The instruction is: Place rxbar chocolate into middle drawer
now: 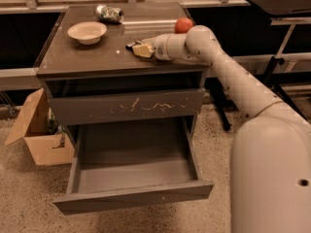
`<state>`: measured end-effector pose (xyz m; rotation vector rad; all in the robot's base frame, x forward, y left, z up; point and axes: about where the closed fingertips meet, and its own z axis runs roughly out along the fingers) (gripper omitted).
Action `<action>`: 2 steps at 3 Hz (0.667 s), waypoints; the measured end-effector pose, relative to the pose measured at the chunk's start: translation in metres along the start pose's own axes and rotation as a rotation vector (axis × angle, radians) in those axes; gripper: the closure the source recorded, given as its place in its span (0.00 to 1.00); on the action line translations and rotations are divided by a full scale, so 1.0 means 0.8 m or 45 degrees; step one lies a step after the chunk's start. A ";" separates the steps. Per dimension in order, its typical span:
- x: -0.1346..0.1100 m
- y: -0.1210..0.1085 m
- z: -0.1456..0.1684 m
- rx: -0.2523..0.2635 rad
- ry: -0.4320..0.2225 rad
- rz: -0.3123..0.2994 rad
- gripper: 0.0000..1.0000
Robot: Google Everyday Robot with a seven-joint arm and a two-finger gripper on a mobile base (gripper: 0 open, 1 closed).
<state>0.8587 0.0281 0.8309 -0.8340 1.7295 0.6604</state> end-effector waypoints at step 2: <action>-0.067 0.057 -0.038 -0.106 -0.074 -0.205 1.00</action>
Offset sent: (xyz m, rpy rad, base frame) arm -0.0353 0.0074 0.0522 -0.0135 -0.0977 0.0905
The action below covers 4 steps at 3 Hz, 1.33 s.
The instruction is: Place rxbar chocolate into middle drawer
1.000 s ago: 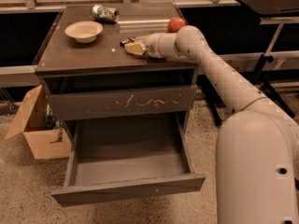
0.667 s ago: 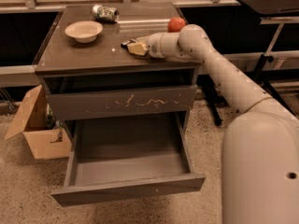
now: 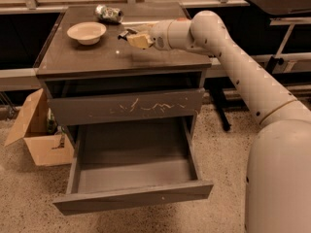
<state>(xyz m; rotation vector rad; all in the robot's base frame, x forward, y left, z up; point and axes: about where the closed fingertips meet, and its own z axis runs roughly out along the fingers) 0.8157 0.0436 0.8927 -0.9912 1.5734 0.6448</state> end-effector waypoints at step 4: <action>0.075 0.153 -0.082 -0.467 -0.174 -0.237 1.00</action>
Offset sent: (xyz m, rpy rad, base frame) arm -0.1192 0.0043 -0.0190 -0.1825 -0.1239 0.3929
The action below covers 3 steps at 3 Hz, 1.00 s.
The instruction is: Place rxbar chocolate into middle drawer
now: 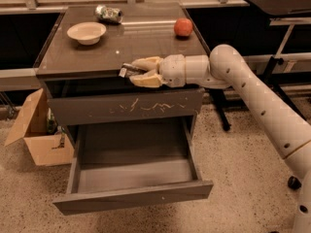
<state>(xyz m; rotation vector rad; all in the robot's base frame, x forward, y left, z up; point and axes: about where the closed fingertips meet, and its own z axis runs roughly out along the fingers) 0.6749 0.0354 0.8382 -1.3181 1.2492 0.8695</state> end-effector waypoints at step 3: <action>0.004 0.065 -0.018 -0.235 0.110 -0.012 1.00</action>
Offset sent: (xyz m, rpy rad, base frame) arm -0.0453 -0.0030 -0.0135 -0.1691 0.0502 0.2294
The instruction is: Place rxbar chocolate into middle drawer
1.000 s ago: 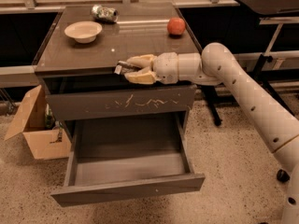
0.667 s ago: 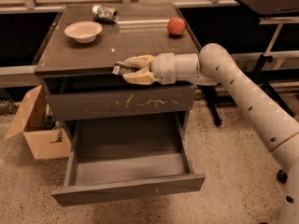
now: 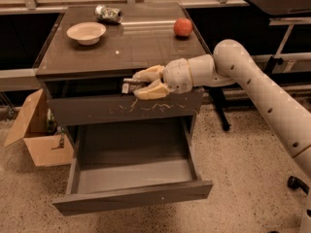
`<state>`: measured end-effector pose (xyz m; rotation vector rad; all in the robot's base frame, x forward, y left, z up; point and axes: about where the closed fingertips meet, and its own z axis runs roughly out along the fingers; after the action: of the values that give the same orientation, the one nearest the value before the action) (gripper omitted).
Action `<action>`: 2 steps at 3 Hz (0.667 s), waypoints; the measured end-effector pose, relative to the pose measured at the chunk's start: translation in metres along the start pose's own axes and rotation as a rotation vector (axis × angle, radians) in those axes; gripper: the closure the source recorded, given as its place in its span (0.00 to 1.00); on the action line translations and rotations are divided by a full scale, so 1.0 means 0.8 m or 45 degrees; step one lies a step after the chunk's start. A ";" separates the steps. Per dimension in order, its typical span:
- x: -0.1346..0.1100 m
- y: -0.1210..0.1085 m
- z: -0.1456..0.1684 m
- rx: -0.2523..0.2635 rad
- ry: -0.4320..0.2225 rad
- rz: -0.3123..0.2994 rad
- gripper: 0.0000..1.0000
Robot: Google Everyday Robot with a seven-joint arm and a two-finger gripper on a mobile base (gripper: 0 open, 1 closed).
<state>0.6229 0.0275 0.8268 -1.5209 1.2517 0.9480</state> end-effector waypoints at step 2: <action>0.096 0.098 -0.032 -0.086 -0.064 0.077 1.00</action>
Offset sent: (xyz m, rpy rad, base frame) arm -0.0803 -0.0863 -0.1374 0.0848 0.1187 0.0309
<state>0.5607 -0.0231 0.7478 -1.5095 1.2469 1.0709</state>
